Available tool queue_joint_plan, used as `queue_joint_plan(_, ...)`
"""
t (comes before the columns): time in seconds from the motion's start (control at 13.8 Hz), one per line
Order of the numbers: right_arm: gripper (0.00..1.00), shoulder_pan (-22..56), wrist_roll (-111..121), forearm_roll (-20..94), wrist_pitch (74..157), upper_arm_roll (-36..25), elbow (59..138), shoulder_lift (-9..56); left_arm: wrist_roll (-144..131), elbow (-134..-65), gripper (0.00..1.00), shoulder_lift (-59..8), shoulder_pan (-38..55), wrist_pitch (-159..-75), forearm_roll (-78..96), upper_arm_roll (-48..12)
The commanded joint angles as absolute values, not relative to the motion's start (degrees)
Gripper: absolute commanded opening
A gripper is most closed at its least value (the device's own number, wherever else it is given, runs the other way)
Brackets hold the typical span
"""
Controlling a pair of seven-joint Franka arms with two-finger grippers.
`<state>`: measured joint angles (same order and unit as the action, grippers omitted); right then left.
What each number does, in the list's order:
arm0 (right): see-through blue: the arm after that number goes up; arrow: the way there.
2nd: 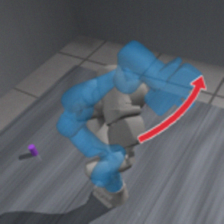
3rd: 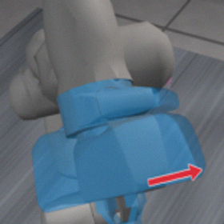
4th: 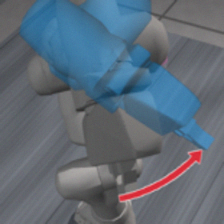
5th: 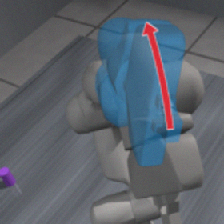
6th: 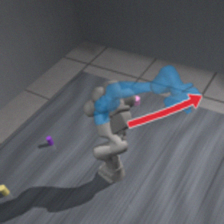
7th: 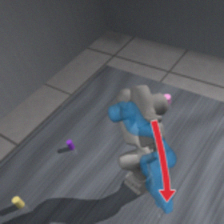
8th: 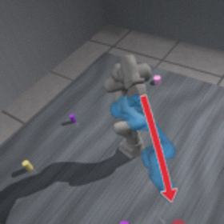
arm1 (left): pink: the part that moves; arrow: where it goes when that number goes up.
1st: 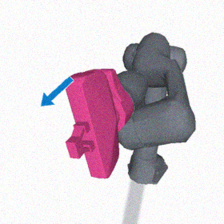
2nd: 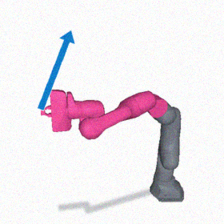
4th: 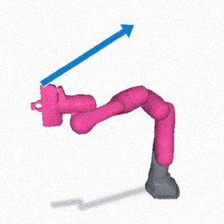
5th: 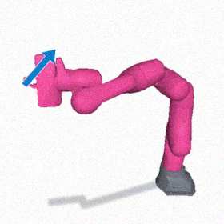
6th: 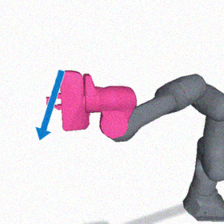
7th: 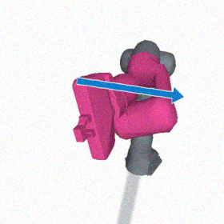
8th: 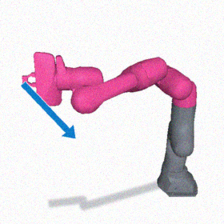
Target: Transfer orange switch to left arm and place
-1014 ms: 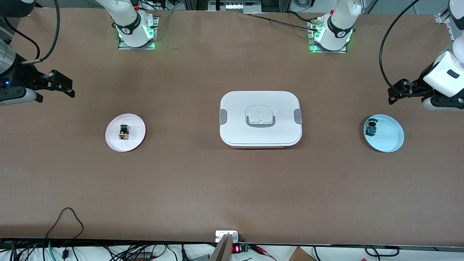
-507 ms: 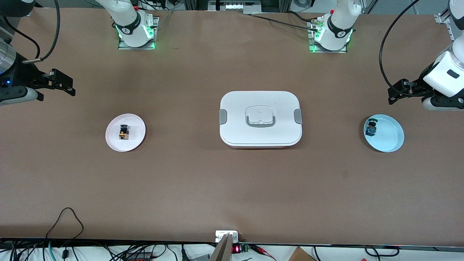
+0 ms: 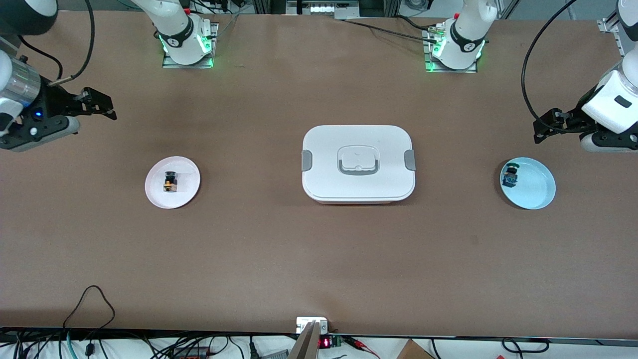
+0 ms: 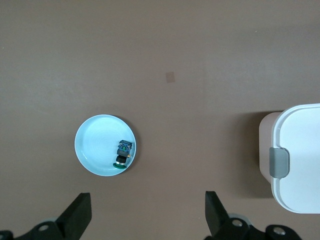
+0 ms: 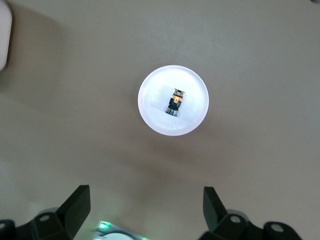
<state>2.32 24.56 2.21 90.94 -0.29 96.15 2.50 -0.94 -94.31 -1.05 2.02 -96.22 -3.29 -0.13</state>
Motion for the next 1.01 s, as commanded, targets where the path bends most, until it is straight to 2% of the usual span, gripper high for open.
queue_joint_plan(0.0,1.00,2.0,38.5,3.3,97.8,-0.4,102.6,1.8,0.1,-93.3,1.00,-0.9,1.9,-95.1,-2.5,-0.3)
queue_joint_plan(0.29,1.00,2.0,59.1,2.4,109.5,-0.4,113.1,2.0,-0.2,-93.3,1.00,-0.9,1.9,-95.1,-2.5,-0.3)
queue_joint_plan(0.58,1.00,2.0,75.5,2.4,132.0,-0.4,129.1,4.1,-0.1,-93.3,1.00,-0.9,1.9,-95.1,-2.5,-0.3)
queue_joint_plan(0.65,1.00,2.0,78.8,2.4,136.5,-0.4,131.1,5.8,-0.2,-93.1,1.00,-0.9,1.9,-95.1,-2.5,-0.3)
queue_joint_plan(0.94,1.00,2.0,89.0,2.5,142.6,-0.4,131.4,11.7,-0.3,-93.0,1.00,-0.9,1.9,-95.1,-2.5,-0.3)
